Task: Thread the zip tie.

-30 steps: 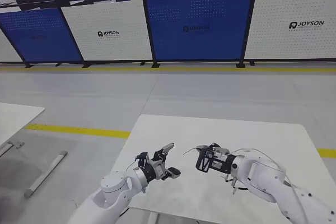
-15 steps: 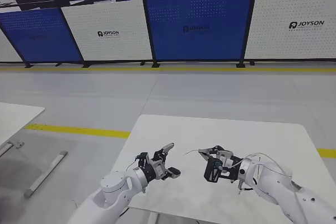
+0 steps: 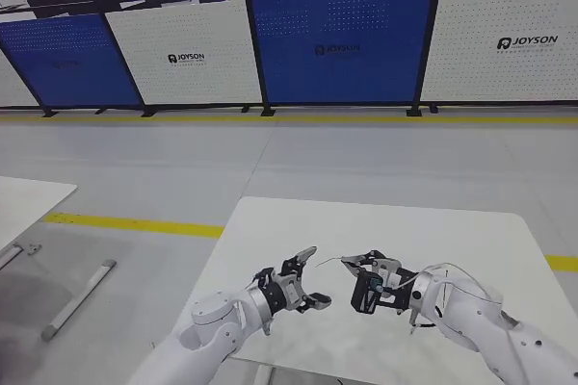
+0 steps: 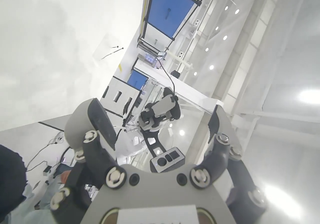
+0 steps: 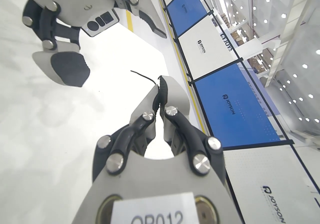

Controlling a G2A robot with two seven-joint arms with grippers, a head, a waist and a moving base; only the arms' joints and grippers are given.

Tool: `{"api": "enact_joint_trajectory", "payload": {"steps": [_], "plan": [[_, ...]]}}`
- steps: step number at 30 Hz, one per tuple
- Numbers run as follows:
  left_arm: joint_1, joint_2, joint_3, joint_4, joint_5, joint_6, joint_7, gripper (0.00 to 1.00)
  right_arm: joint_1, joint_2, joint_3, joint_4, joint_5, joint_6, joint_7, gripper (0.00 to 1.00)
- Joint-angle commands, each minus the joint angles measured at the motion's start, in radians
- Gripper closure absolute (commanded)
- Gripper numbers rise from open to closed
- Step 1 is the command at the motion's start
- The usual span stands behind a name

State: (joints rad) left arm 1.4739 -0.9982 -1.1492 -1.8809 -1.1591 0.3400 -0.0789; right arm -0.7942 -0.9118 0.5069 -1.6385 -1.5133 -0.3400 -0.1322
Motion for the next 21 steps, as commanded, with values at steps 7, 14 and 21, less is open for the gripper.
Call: {"api": "enact_joint_trajectory", "payload": {"steps": [7,14,21], "plan": [[-0.029,-0.001,0.013,0.008,-0.019,0.0,0.037,0.0,0.0,0.0,0.0,0.0,0.0,0.0,0.0,1.0],[-0.04,-0.007,0.034,-0.012,0.051,-0.014,0.087,0.0,0.0,0.0,0.0,0.0,0.0,0.0,0.0,1.0],[-0.056,-0.015,0.059,-0.022,0.078,-0.017,0.141,0.0,0.0,0.0,0.0,0.0,0.0,0.0,0.0,1.0]]}}
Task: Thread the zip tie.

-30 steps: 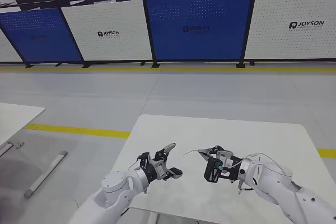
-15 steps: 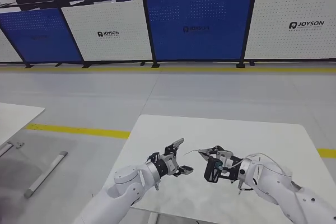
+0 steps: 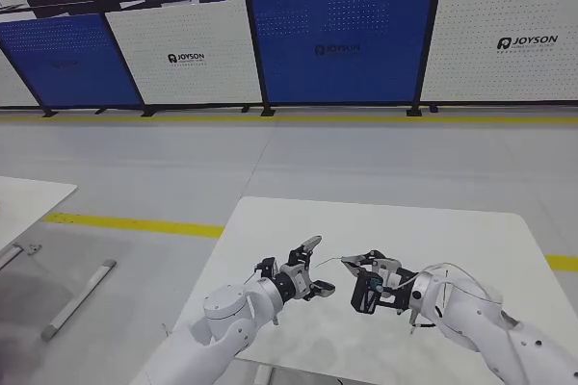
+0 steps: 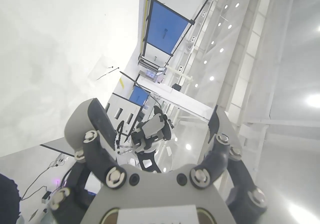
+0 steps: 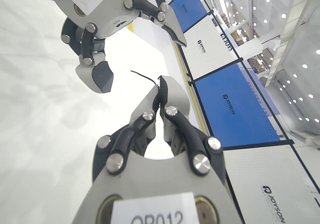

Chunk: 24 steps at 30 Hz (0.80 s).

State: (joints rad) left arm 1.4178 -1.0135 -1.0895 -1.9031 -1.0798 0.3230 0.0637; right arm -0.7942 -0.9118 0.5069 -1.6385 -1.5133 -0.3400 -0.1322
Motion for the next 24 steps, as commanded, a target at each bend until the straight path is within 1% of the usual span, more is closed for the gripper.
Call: {"api": "enact_joint_trajectory", "payload": {"steps": [1,3,5,8,12,13,16,17,18,19,20,21,23,24], "plan": [[0.0,0.0,-0.001,0.0,-0.001,0.0,-0.002,0.0,0.0,0.0,0.0,0.0,0.0,0.0,0.0,1.0],[0.0,0.0,-0.001,0.0,-0.001,0.0,-0.002,0.0,0.0,0.0,0.0,0.0,0.0,0.0,0.0,1.0],[0.003,-0.003,0.002,0.014,-0.018,-0.007,-0.004,0.0,0.0,0.0,0.0,0.0,0.0,0.0,0.0,1.0],[-0.011,-0.008,0.012,0.044,-0.024,0.017,0.009,0.0,0.0,0.0,0.0,0.0,0.0,0.0,0.0,1.0],[-0.024,-0.013,0.032,0.066,-0.021,0.017,0.008,0.0,0.0,0.0,0.0,0.0,0.0,0.0,0.0,1.0],[-0.026,-0.014,0.033,0.068,-0.022,0.015,0.006,0.0,0.0,0.0,0.0,0.0,0.0,0.0,0.0,1.0],[-0.022,-0.018,0.031,0.069,-0.027,-0.018,-0.005,0.0,0.0,0.0,0.0,0.0,0.0,0.0,0.0,1.0],[-0.019,-0.019,0.03,0.068,-0.033,-0.027,-0.009,0.06,0.0,0.0,0.0,0.0,0.0,0.0,0.0,1.0],[-0.016,-0.02,0.028,0.067,-0.036,-0.028,-0.016,0.33,0.0,0.0,0.0,0.0,0.0,0.0,0.0,1.0],[-0.014,-0.02,0.025,0.067,-0.042,-0.029,-0.021,0.41,0.0,0.0,0.0,0.0,0.0,0.0,0.0,1.0],[-0.012,-0.021,0.021,0.066,-0.046,-0.03,-0.025,0.55,0.0,0.0,0.0,0.0,0.0,0.0,0.0,1.0],[-0.011,-0.021,0.019,0.064,-0.041,-0.027,-0.027,0.67,0.0,0.0,0.0,0.0,0.0,0.0,0.0,1.0],[-0.007,-0.021,0.017,0.06,-0.043,-0.023,-0.031,0.8,0.0,0.0,0.0,0.0,0.0,0.0,0.0,1.0],[-0.006,-0.022,0.016,0.057,-0.041,-0.017,-0.031,0.95,0.0,0.0,0.0,0.0,0.0,0.0,0.0,1.0]]}}
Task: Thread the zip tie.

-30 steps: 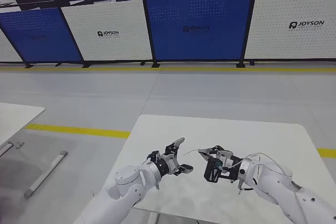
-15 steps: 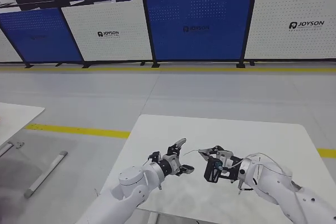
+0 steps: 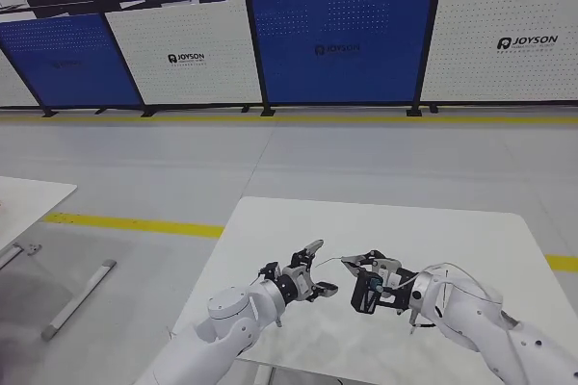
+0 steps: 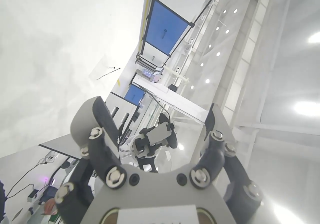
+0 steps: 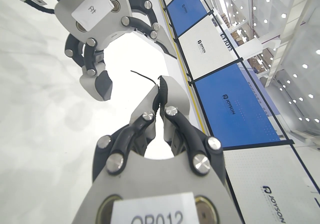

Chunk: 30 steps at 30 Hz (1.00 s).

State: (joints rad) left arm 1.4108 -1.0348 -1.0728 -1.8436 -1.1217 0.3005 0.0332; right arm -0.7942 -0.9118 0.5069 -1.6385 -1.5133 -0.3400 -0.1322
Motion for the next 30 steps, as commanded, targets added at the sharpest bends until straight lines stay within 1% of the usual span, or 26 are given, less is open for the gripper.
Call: {"api": "enact_joint_trajectory", "payload": {"steps": [1,10,13,21,25,26,27,28,29,30], "plan": [[0.0,-0.001,-0.001,-0.003,0.002,0.008,0.001,1.0,0.0,0.0,0.0,0.0,0.0,0.0,0.0,1.0],[-0.016,-0.01,-0.001,-0.001,0.005,0.032,0.028,1.0,0.0,0.0,0.0,0.0,0.0,0.0,0.0,1.0],[-0.018,-0.012,0.0,0.0,0.006,0.032,0.028,1.0,0.0,0.0,0.0,0.0,0.0,0.0,0.0,1.0],[-0.007,-0.015,-0.008,-0.008,0.019,0.029,0.013,1.0,0.0,0.0,0.0,0.0,0.0,0.0,0.0,1.0],[-0.002,-0.017,-0.011,-0.006,0.03,0.027,0.011,1.0,-0.019,-0.002,0.019,-0.003,0.003,0.0,0.0,1.0],[-0.002,-0.018,-0.011,-0.005,0.031,0.027,0.01,1.0,-0.024,-0.002,0.025,-0.003,0.003,0.0,-0.003,0.9],[-0.001,-0.018,-0.012,-0.004,0.033,0.027,0.01,1.0,-0.03,-0.001,0.033,-0.002,0.006,0.0,-0.01,0.57],[-0.001,-0.019,-0.013,-0.002,0.036,0.027,0.01,1.0,-0.037,0.001,0.044,-0.001,0.007,0.0,-0.019,0.35],[-0.001,-0.019,-0.014,-0.001,0.039,0.027,0.01,1.0,-0.044,0.003,0.051,-0.002,0.007,0.0,-0.023,0.16],[0.0,-0.02,-0.014,-0.001,0.042,0.027,0.009,1.0,-0.051,0.005,0.059,-0.004,0.006,0.0,-0.027,0.0]]}}
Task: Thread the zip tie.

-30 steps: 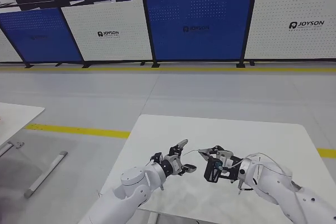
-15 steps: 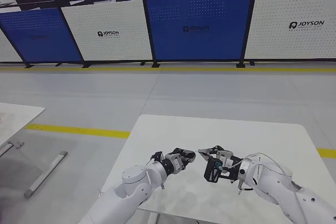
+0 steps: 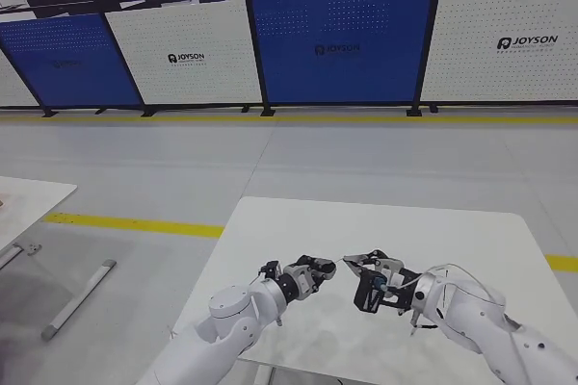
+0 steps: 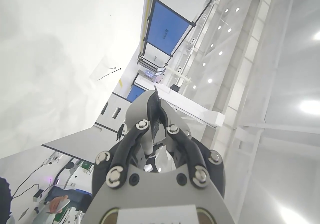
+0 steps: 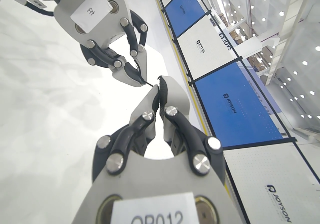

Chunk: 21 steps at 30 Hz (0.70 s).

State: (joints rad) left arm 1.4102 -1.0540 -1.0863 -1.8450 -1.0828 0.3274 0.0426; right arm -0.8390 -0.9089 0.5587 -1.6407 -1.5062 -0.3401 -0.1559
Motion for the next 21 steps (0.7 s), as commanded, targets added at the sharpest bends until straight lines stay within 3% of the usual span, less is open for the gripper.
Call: {"api": "enact_joint_trajectory", "payload": {"steps": [1,7,13,15,18,21], "plan": [[0.0,-0.001,0.001,-0.001,0.01,-0.001,-0.011,1.0,-0.017,0.005,0.023,-0.003,0.003,0.005,-0.005,0.0],[0.015,0.001,0.013,-0.016,0.174,-0.062,-0.009,1.0,-0.091,0.024,0.108,-0.021,0.047,0.019,-0.031,0.0],[0.038,0.004,0.047,-0.037,0.429,-0.092,0.056,1.0,-0.189,0.048,0.222,-0.009,0.224,0.0,-0.037,0.0],[0.04,0.006,0.059,-0.04,0.515,-0.082,0.055,1.0,-0.21,0.054,0.216,0.002,0.321,0.0,0.013,0.0],[0.047,0.006,0.078,-0.036,0.602,-0.096,0.061,1.0,-0.186,0.059,0.171,0.013,0.515,0.0,0.11,0.0],[0.048,0.005,0.079,-0.035,0.602,-0.097,0.059,1.0,-0.18,0.059,0.164,0.015,0.534,0.0,0.12,0.0]]}}
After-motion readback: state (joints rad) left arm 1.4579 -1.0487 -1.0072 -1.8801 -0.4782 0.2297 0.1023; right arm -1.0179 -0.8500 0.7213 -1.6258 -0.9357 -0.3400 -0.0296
